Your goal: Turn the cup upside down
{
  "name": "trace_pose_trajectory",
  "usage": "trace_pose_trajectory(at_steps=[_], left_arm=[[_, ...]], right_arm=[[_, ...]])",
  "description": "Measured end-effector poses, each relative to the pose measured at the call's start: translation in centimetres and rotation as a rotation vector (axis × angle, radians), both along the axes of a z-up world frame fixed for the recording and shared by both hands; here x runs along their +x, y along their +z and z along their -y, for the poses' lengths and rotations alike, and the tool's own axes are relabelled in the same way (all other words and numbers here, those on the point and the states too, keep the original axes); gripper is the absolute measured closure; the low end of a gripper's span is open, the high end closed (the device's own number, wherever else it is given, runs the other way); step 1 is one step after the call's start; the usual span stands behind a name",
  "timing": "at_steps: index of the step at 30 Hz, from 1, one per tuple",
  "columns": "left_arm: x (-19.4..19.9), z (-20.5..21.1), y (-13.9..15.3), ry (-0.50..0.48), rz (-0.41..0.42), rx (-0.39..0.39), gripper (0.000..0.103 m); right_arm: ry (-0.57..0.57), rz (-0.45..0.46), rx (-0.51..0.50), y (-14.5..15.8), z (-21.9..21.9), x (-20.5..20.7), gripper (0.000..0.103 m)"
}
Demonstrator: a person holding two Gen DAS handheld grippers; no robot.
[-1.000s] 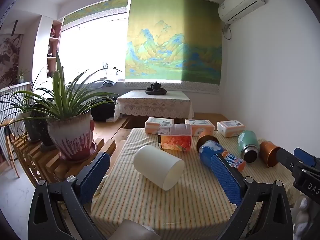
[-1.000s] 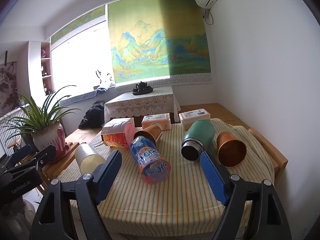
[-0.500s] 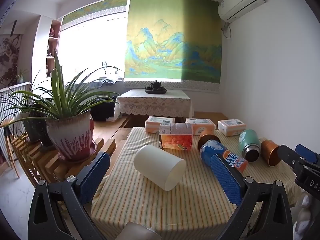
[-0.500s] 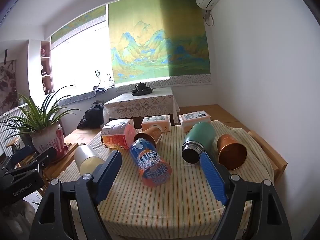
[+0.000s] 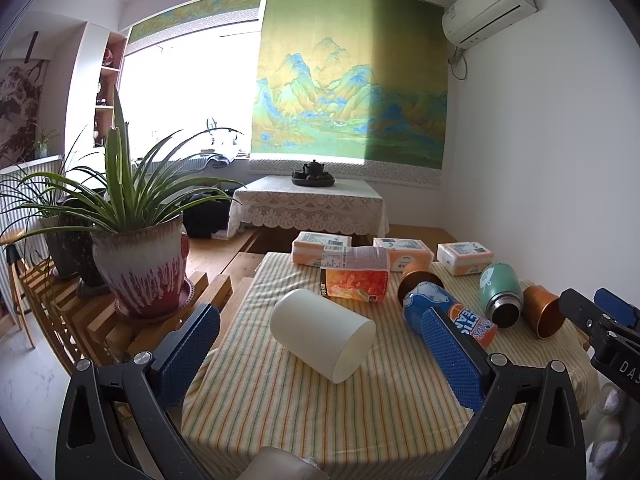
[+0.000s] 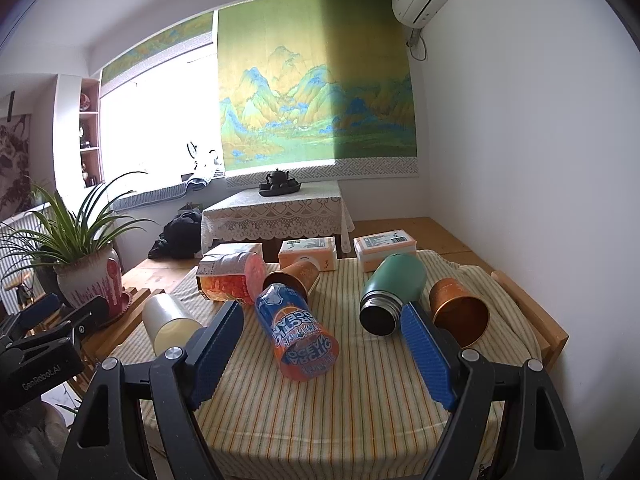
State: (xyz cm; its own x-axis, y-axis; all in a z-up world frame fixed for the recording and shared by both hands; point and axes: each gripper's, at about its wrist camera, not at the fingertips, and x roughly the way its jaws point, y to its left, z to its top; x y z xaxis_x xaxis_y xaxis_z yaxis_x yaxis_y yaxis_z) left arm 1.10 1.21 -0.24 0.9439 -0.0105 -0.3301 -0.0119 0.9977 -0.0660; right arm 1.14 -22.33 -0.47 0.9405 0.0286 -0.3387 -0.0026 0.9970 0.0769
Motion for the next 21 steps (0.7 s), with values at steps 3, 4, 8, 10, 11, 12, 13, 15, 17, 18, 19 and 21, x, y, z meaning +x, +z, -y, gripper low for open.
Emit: trace_pose_trajectory(at_steps=[3, 4, 8, 10, 11, 12, 13, 15, 17, 18, 19, 21], left_arm=[[-0.1, -0.04, 0.18, 0.004, 0.014, -0.002, 0.001], [-0.09, -0.05, 0.22, 0.003, 0.014, -0.004, 0.001], [-0.08, -0.07, 0.25, 0.001, 0.013, 0.0, 0.001], [-0.01, -0.1, 0.19, 0.002, 0.012, -0.002, 0.001], [0.03, -0.1, 0.15, 0.002, 0.011, -0.003, 0.001], [0.08, -0.1, 0.09, 0.002, 0.01, -0.004, 0.001], [0.16, -0.06, 0.03, 0.001, 0.007, -0.004, 0.001], [0.31, -0.03, -0.06, -0.001, 0.003, -0.005, 0.001], [0.42, -0.07, -0.1, -0.003, 0.002, -0.003, 0.001], [0.49, -0.06, -0.11, -0.002, 0.002, -0.004, 0.001], [0.55, -0.05, -0.11, -0.003, 0.001, -0.006, 0.001], [0.64, -0.06, -0.15, -0.004, -0.001, -0.007, 0.001]], right_arm=[[0.001, -0.001, -0.01, 0.17, -0.15, 0.09, 0.025], [-0.003, 0.001, -0.016, 0.25, -0.2, 0.14, 0.025], [-0.006, 0.012, -0.013, 0.44, -0.06, 0.12, 0.025], [-0.008, 0.016, -0.016, 0.55, -0.08, 0.2, 0.025], [-0.008, 0.018, -0.014, 0.55, -0.07, 0.17, 0.025], [-0.007, 0.018, -0.014, 0.57, -0.09, 0.21, 0.025], [-0.006, 0.018, -0.017, 0.58, -0.13, 0.25, 0.025], [-0.009, 0.016, -0.022, 0.47, -0.13, 0.37, 0.025], [-0.009, 0.011, -0.016, 0.35, -0.03, 0.48, 0.025], [-0.009, 0.01, -0.016, 0.36, -0.07, 0.52, 0.025], [-0.007, 0.009, -0.016, 0.31, -0.06, 0.59, 0.025], [-0.009, 0.009, -0.021, 0.33, -0.21, 0.52, 0.025]])
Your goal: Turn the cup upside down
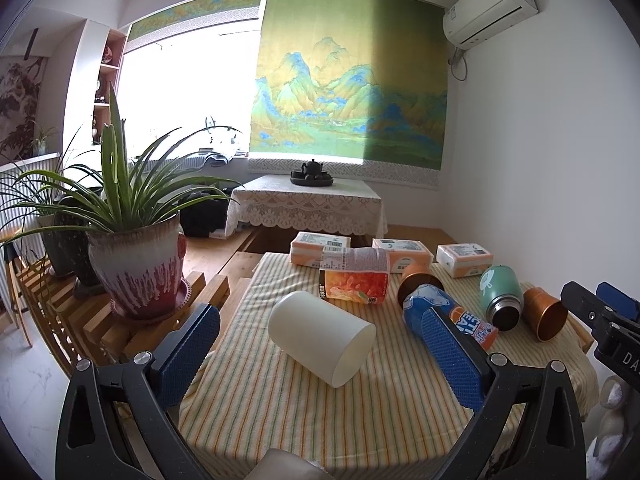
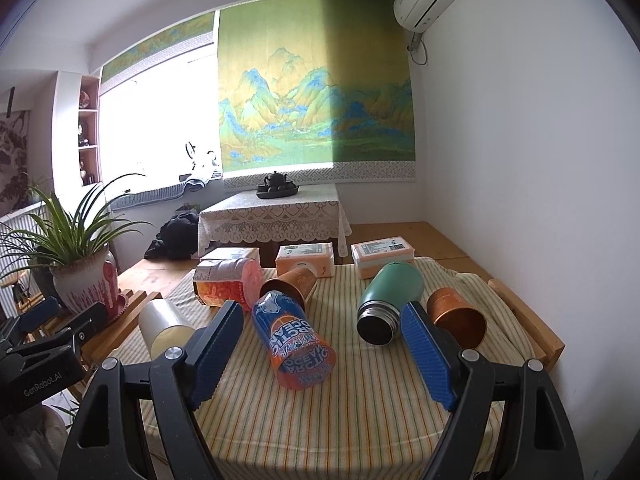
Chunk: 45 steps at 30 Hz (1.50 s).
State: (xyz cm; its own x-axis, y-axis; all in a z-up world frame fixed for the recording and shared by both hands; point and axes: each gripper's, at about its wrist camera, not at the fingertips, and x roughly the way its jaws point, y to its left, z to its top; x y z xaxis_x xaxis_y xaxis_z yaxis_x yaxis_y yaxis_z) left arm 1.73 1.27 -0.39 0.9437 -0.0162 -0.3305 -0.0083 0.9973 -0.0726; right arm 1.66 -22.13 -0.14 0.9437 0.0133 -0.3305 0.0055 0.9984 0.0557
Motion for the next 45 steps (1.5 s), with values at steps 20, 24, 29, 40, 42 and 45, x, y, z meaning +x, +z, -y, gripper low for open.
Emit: trace_pose_trajectory(at_steps=[20, 24, 29, 40, 42, 45], left_arm=[[0.7, -0.4, -0.2, -0.005, -0.01, -0.002, 0.001], [0.9, -0.6, -0.4, -0.005, -0.015, -0.002, 0.001], [1.1, -0.8, -0.5, -0.004, -0.019, -0.005, 0.001], [1.8, -1.3, -0.7, 0.004, -0.025, -0.006, 0.001], [2.0, -1.5, -0.7, 0.005, -0.025, -0.007, 0.001], [2.4, -1.8, -0.8, 0.005, -0.032, -0.007, 0.001]], right_arm=[[-0.002, -0.015, 0.0, -0.2, -0.3, 0.9, 0.025], [-0.003, -0.02, 0.002, -0.2, -0.4, 1.0, 0.025], [-0.003, -0.027, -0.002, -0.4, -0.4, 1.6, 0.025], [0.001, -0.049, -0.009, -0.3, -0.4, 3.4, 0.025], [0.004, -0.055, -0.001, -0.4, -0.4, 3.8, 0.025], [0.011, -0.073, 0.01, -0.4, -0.3, 4.8, 0.025]])
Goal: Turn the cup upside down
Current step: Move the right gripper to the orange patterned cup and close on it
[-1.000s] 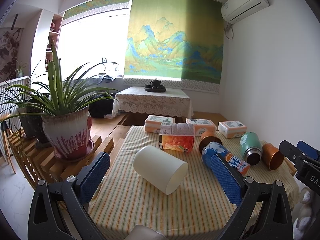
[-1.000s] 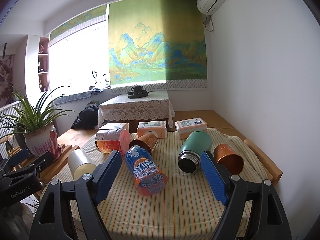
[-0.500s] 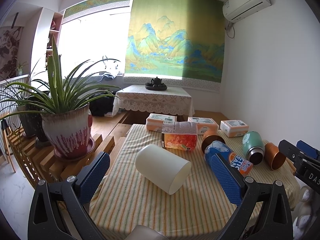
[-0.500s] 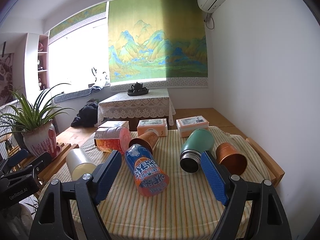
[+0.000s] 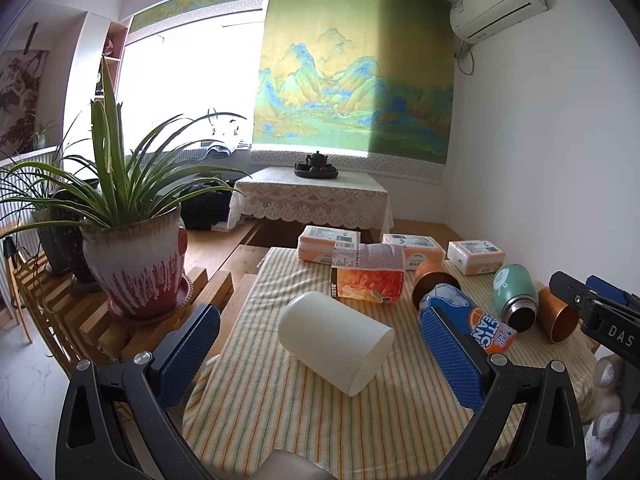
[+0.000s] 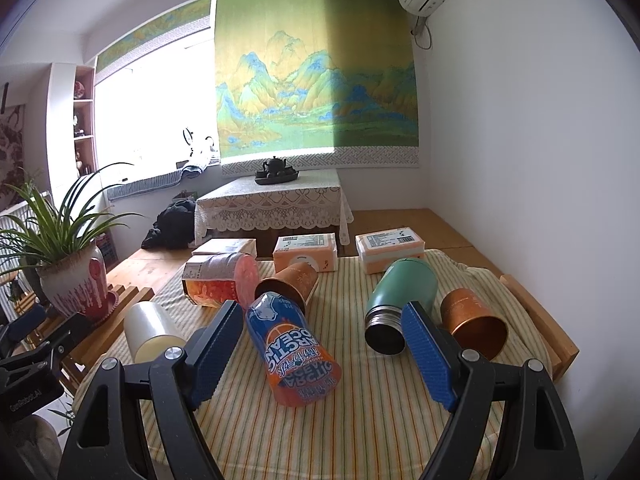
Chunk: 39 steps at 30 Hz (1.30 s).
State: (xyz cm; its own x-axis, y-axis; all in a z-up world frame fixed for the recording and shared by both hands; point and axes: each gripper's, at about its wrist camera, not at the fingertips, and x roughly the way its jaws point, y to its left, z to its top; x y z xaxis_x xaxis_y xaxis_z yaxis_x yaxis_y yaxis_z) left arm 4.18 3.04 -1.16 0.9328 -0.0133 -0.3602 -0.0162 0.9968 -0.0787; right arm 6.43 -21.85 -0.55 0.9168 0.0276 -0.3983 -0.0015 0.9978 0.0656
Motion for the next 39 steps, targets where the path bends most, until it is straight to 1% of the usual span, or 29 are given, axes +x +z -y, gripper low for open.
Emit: trace_pose_trajectory(at_steps=[5, 9, 12, 15, 18, 20, 24, 27, 29, 32, 33, 34, 39], left_arm=[[0.6, -0.9, 0.0, 0.017, 0.001, 0.01, 0.001], [1.1, -2.0, -0.4, 0.037, -0.01, -0.007, 0.001], [1.5, -2.6, -0.9, 0.046, -0.018, -0.004, 0.001], [1.9, -3.1, -1.3, 0.049, -0.032, -0.002, 0.001], [2.1, -3.7, -1.6, 0.055, -0.036, -0.003, 0.001], [2.2, -4.1, -1.7, 0.062, -0.037, -0.008, 0.001], [2.4, -4.8, -2.2, 0.07, -0.044, -0.009, 0.001], [2.7, -5.3, -2.6, 0.081, -0.051, -0.013, 0.001], [3.0, -5.7, -2.9, 0.091, -0.057, -0.017, 0.001], [3.4, -6.3, -3.2, 0.102, -0.064, -0.024, 0.001], [3.5, -6.5, -3.3, 0.104, -0.066, -0.026, 0.001], [3.6, -6.6, -3.3, 0.105, -0.067, -0.027, 0.001], [3.9, -6.9, -3.7, 0.11, -0.07, -0.023, 0.001]], right_arm=[[0.057, -0.082, 0.054, 0.7, 1.1, 3.5, 0.025], [0.091, -0.2, 0.068, 1.4, 2.1, 8.1, 0.025], [0.107, -0.252, 0.075, 1.9, 2.2, 10.7, 0.025], [0.121, -0.323, 0.097, 1.8, 2.0, 13.6, 0.025], [0.148, -0.413, 0.119, 1.0, 1.6, 16.5, 0.025], [0.153, -0.491, 0.141, 0.1, 1.3, 18.8, 0.025], [0.16, -0.616, 0.18, -1.7, 0.7, 22.2, 0.025], [0.158, -0.669, 0.187, -2.7, 0.3, 23.9, 0.025], [0.163, -0.724, 0.198, -3.7, 0.0, 24.9, 0.025], [0.159, -0.792, 0.232, -4.8, 0.1, 26.0, 0.03], [0.158, -0.812, 0.244, -5.2, 0.1, 26.3, 0.033], [0.158, -0.833, 0.257, -5.6, 0.1, 26.6, 0.034], [0.167, -0.887, 0.287, -6.8, -0.4, 27.9, 0.034]])
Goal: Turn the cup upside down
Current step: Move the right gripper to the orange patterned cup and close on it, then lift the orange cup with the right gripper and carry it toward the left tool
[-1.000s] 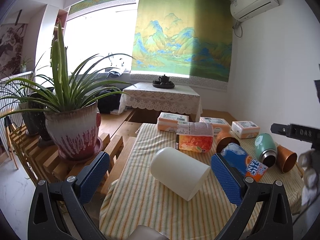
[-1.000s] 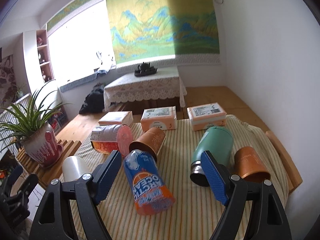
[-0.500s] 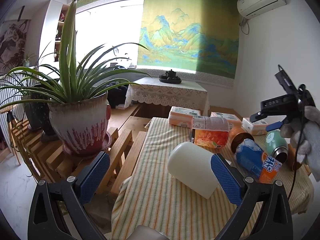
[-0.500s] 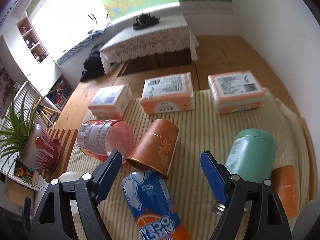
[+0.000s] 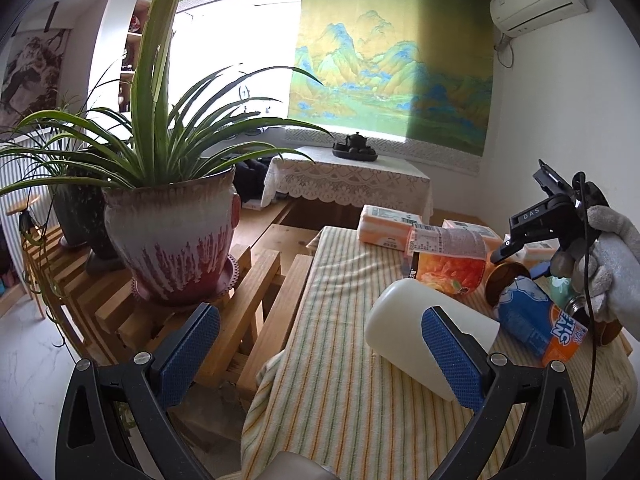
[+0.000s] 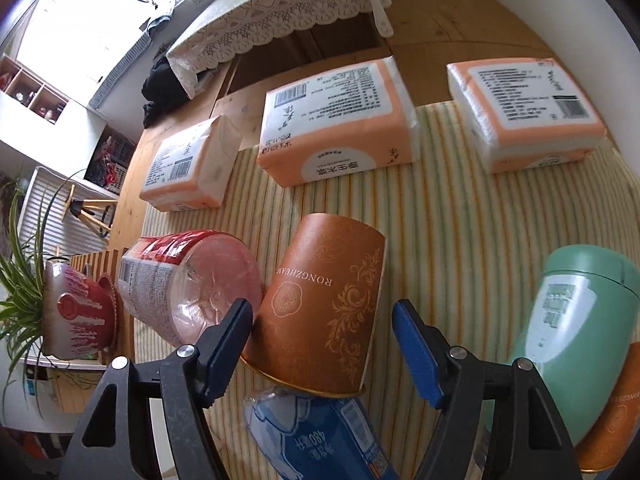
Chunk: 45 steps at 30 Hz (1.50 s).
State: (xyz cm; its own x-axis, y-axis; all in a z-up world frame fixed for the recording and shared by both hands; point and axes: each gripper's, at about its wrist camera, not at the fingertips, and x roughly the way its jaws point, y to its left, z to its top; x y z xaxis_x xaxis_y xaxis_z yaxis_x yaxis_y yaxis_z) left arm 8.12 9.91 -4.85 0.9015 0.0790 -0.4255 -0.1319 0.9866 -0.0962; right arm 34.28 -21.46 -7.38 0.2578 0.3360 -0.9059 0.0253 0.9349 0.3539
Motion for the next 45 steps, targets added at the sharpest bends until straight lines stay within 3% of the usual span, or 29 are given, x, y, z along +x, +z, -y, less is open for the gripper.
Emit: trace_pose_trajectory(at_steps=[7, 15, 25, 32, 38, 45], left_arm=[[0.4, -0.9, -0.3, 0.02, -0.008, 0.0, 0.001], [0.8, -1.3, -0.3, 0.028, -0.008, 0.001, 0.001], [0.4, -0.5, 0.5, 0.013, 0.004, 0.001, 0.001], [-1.7, 0.2, 2.0, 0.008, 0.028, 0.009, 0.001], [-4.1, 0.9, 3.1, 0.002, 0.043, 0.027, 0.001], [-5.9, 1.6, 3.6, -0.007, 0.03, 0.027, 0.001]], right_arm=[[0.011, -0.023, 0.025, -0.6, -0.5, 1.6, 0.041], [0.025, 0.043, -0.023, 0.6, -0.4, 1.7, 0.044], [0.108, 0.238, -0.108, 7.7, 0.1, -1.2, 0.044], [0.328, 0.342, -0.146, 12.0, -2.5, -8.3, 0.043], [0.481, 0.329, -0.176, 10.9, -4.9, -14.1, 0.043], [0.663, 0.277, -0.251, 6.8, -7.5, -18.9, 0.043]])
